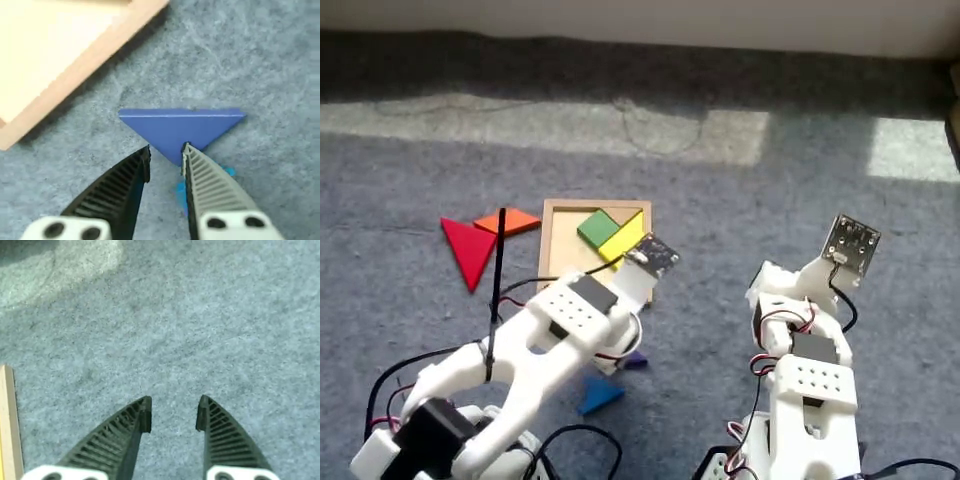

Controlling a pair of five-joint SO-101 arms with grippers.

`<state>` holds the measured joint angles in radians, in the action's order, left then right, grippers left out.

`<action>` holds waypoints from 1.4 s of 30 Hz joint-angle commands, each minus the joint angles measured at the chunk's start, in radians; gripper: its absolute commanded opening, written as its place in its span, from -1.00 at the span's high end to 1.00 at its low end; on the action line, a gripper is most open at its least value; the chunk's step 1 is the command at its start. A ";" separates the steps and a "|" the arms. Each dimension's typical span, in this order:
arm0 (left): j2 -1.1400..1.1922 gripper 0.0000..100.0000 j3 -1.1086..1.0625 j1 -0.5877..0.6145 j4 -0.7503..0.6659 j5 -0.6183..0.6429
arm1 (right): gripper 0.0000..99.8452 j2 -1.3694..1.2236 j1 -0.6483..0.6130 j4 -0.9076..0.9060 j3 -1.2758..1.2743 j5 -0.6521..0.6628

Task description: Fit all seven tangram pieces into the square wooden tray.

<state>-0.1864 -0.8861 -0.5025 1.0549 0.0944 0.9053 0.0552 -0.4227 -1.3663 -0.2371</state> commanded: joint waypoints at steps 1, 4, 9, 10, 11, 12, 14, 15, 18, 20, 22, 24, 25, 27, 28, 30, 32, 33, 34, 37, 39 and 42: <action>0.012 0.76 0.036 0.094 -0.032 -0.187 | 0.68 0.016 -0.002 0.018 0.012 0.011; 0.012 0.75 0.091 0.128 -0.034 -0.356 | 0.68 0.016 -0.002 0.018 0.012 0.011; 0.005 0.76 0.197 0.134 0.029 -0.397 | 0.68 0.015 -0.002 0.018 0.012 0.012; 0.005 0.76 0.228 0.131 0.061 -0.368 | 0.68 0.015 -0.002 0.018 0.012 0.012; 0.005 0.76 0.260 0.130 0.095 -0.325 | 0.68 0.015 -0.002 0.018 0.012 0.012; 0.005 0.75 0.289 0.130 0.127 -0.273 | 0.68 0.015 -0.002 0.018 0.012 0.012; 0.005 0.75 0.340 0.130 0.186 -0.163 | 0.68 0.015 -0.002 0.018 0.012 0.012; 0.005 0.75 0.358 0.130 0.210 -0.112 | 0.68 0.015 -0.002 0.018 0.012 0.012; 0.005 0.75 0.394 0.130 0.265 0.049 | 0.68 0.015 -0.002 0.018 0.012 0.012; 0.005 0.76 0.392 0.130 0.272 0.201 | 0.68 0.015 -0.002 0.018 0.012 0.012; 0.013 0.76 0.389 0.130 0.272 0.390 | 0.68 0.015 -0.002 0.018 0.012 0.012; 0.016 0.76 0.387 0.130 0.278 0.585 | 0.68 0.015 -0.002 0.018 0.012 0.012; 0.016 0.76 0.384 0.130 0.279 0.666 | 0.68 0.015 -0.002 0.018 0.012 0.012; 0.016 0.76 0.349 0.130 0.273 0.758 | 0.68 0.015 -0.002 0.018 0.012 0.012; 0.016 0.76 0.331 0.128 0.272 0.758 | 0.68 0.015 -0.002 0.018 0.012 0.012; 0.016 0.75 0.303 0.111 0.270 0.746 | 0.68 0.015 -0.002 0.018 0.012 0.012; 0.016 0.75 0.282 0.085 0.253 0.749 | 0.68 0.015 -0.002 0.018 0.012 0.012; 0.016 0.75 0.266 0.071 0.238 0.749 | 0.68 0.015 -0.002 0.018 0.012 0.012; 0.016 0.75 0.249 0.062 0.213 0.750 | 0.68 0.015 -0.002 0.018 0.012 0.012; 0.016 0.64 0.186 0.050 0.126 0.810 | 0.68 0.015 -0.002 0.018 0.012 0.012; 0.016 0.46 0.148 0.050 0.075 0.830 | 0.68 0.015 -0.002 0.018 0.012 0.012; 0.016 0.28 0.114 0.050 0.041 0.835 | 0.68 0.015 -0.002 0.018 0.012 0.012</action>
<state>-0.1680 -0.7603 -0.4319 1.1347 0.9106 0.9053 0.0552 -0.4227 -1.3663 -0.2371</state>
